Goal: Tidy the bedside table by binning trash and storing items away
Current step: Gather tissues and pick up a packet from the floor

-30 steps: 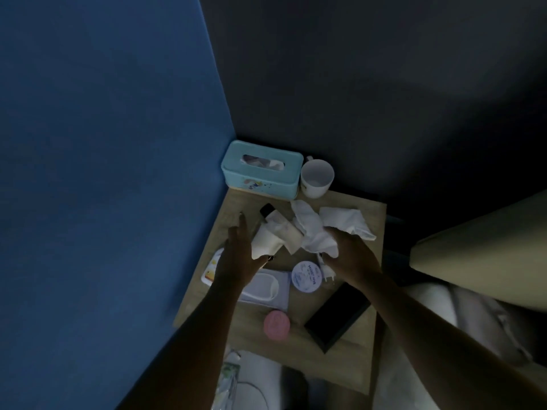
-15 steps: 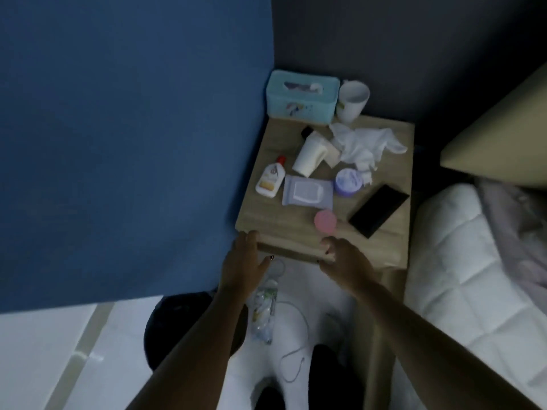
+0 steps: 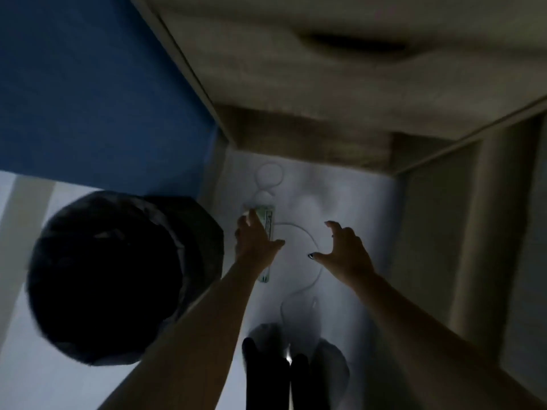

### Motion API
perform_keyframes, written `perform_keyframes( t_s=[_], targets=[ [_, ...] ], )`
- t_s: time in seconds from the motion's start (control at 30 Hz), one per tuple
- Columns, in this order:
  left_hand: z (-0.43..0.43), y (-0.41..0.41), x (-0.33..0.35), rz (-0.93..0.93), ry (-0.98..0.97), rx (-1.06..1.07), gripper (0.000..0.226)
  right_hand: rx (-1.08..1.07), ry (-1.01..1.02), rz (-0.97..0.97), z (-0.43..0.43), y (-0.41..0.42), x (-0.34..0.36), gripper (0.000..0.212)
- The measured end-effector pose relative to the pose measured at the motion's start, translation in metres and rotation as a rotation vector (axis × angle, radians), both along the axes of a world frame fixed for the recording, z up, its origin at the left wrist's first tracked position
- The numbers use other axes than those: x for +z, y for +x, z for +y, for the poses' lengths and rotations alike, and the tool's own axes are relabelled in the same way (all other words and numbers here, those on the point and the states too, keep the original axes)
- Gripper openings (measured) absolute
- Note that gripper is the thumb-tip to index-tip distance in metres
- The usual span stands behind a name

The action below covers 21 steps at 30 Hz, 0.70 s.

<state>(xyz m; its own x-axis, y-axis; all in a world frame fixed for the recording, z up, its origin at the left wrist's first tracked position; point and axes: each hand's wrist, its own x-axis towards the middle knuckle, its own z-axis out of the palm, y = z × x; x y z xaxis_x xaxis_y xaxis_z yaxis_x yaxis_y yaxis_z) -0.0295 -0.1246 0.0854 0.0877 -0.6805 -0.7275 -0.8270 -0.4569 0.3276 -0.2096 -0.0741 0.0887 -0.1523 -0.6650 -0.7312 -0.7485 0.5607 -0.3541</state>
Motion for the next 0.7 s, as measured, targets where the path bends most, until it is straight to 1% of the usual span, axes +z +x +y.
perform_keyframes(
  t_s=[0.07,0.17,0.23,0.3,0.37,0.4,0.43,0.5,0.53,0.57,0.63,0.7],
  targets=[
    [0.0,0.005,-0.049,-0.044,-0.006,-0.031,0.11,-0.001,-0.021,0.021,0.004,0.005,-0.053,0.087],
    [-0.004,0.013,-0.099,-0.117,0.0,0.009,0.118,0.025,-0.092,0.075,0.009,0.014,-0.111,0.086],
    [0.005,0.016,-0.124,-0.174,-0.001,0.033,0.124,0.004,-0.16,0.123,0.021,0.024,-0.139,0.073],
    [0.014,0.02,-0.144,-0.219,-0.028,0.066,0.127,-0.044,-0.205,0.133,0.034,0.033,-0.164,0.053],
    [0.016,0.025,-0.158,-0.19,-0.056,0.176,0.128,-0.045,-0.158,0.098,0.04,0.037,-0.178,0.036],
    [0.015,0.029,-0.165,-0.162,-0.064,0.227,0.123,-0.045,-0.124,0.071,0.04,0.037,-0.18,0.027],
    [0.015,0.033,-0.17,-0.122,-0.066,0.253,0.112,-0.063,-0.086,0.033,0.04,0.038,-0.18,0.018],
    [0.022,0.038,-0.168,-0.029,-0.051,0.272,0.078,-0.11,-0.038,-0.045,0.046,0.038,-0.168,0.004],
    [0.027,0.04,-0.162,-0.001,-0.051,0.28,0.064,-0.117,-0.04,-0.068,0.049,0.038,-0.158,0.002],
    [0.031,0.04,-0.151,0.013,-0.056,0.287,0.055,-0.122,-0.058,-0.083,0.053,0.038,-0.144,0.003],
    [0.038,0.036,-0.12,0.026,-0.048,0.282,0.046,-0.136,-0.096,-0.095,0.058,0.037,-0.108,0.006],
    [0.038,0.033,-0.074,0.021,-0.028,0.247,0.041,-0.182,-0.088,-0.118,0.058,0.037,-0.059,0.007]
  ],
)
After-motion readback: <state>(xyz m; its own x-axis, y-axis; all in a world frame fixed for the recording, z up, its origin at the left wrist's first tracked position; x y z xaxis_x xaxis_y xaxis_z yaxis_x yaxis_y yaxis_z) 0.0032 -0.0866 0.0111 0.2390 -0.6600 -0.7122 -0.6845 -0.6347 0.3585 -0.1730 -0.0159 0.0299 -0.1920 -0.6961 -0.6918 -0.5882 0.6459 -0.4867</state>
